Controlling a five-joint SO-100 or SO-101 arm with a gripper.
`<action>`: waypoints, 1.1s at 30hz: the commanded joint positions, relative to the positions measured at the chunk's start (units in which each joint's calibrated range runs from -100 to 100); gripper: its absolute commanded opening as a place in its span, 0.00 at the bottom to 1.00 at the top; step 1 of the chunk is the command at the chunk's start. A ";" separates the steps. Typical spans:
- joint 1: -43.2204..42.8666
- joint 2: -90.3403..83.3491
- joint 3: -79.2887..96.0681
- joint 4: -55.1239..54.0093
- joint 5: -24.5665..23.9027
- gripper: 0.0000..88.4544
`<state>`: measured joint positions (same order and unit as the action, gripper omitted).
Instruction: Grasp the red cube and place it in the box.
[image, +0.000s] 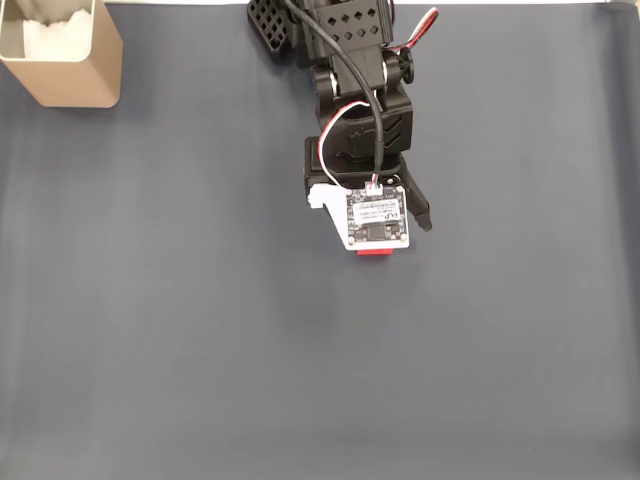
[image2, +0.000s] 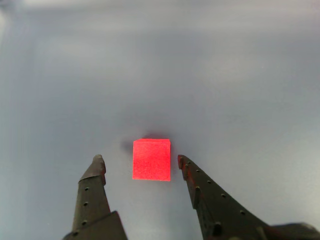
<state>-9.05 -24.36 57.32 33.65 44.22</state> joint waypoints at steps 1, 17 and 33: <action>-0.75 0.01 -0.57 -0.86 -0.10 0.37; -0.82 0.96 -0.57 -1.44 0.63 0.31; -0.89 1.22 -0.57 -1.44 1.17 0.26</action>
<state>-9.42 -22.97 57.32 32.86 45.40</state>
